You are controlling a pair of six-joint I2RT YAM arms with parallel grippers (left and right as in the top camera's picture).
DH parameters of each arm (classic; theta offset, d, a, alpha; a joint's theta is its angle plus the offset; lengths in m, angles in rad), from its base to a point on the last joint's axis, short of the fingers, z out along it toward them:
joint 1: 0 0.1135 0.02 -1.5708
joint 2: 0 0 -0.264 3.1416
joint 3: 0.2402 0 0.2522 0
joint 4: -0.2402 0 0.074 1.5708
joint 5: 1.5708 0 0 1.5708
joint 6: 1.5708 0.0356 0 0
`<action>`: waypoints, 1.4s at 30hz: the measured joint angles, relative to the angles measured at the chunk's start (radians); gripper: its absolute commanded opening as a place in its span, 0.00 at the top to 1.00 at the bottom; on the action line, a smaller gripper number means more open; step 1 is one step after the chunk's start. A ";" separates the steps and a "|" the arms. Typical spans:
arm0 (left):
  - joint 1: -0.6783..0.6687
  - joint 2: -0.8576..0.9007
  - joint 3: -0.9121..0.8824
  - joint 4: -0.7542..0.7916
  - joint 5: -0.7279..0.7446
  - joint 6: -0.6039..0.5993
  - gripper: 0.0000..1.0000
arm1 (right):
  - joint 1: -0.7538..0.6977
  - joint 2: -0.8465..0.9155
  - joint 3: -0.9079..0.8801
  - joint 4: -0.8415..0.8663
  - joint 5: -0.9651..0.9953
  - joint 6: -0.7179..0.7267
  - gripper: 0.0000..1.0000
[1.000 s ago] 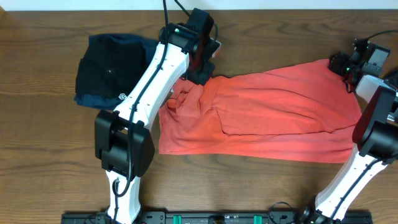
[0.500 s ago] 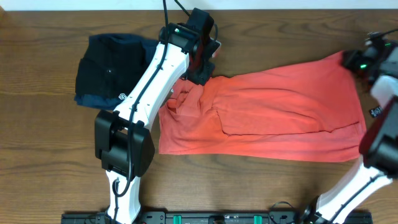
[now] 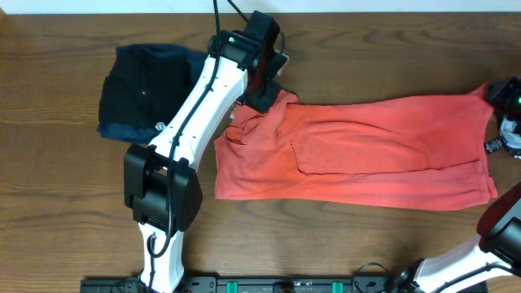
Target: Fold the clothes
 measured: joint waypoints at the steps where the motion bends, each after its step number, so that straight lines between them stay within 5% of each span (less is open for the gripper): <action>1: 0.000 0.000 0.000 -0.003 0.006 -0.006 0.50 | 0.000 0.000 0.000 -0.032 0.000 -0.004 0.99; 6: 0.000 0.000 -0.010 0.063 0.054 -0.013 0.45 | 0.000 0.000 0.000 -0.201 0.001 -0.019 0.99; 17: -0.002 0.000 -0.278 0.524 0.077 0.051 0.40 | 0.011 0.000 0.000 -0.407 0.031 -0.028 0.99; 21: -0.008 0.004 -0.339 0.612 0.077 0.074 0.56 | 0.011 0.000 0.000 -0.418 0.046 -0.031 0.99; 25: -0.017 0.006 -0.340 0.630 0.085 0.089 0.59 | 0.011 0.000 0.000 -0.421 0.052 -0.034 0.99; 31: -0.033 0.024 -0.340 0.629 0.096 0.089 0.77 | 0.011 0.000 0.000 -0.422 0.053 -0.035 0.99; 33: -0.041 0.041 -0.340 0.627 0.101 0.087 0.93 | 0.011 0.000 0.000 -0.422 0.054 -0.035 0.99; 42: -0.066 0.060 -0.312 0.629 0.022 0.093 0.94 | 0.011 0.000 0.000 -0.422 0.053 -0.035 0.99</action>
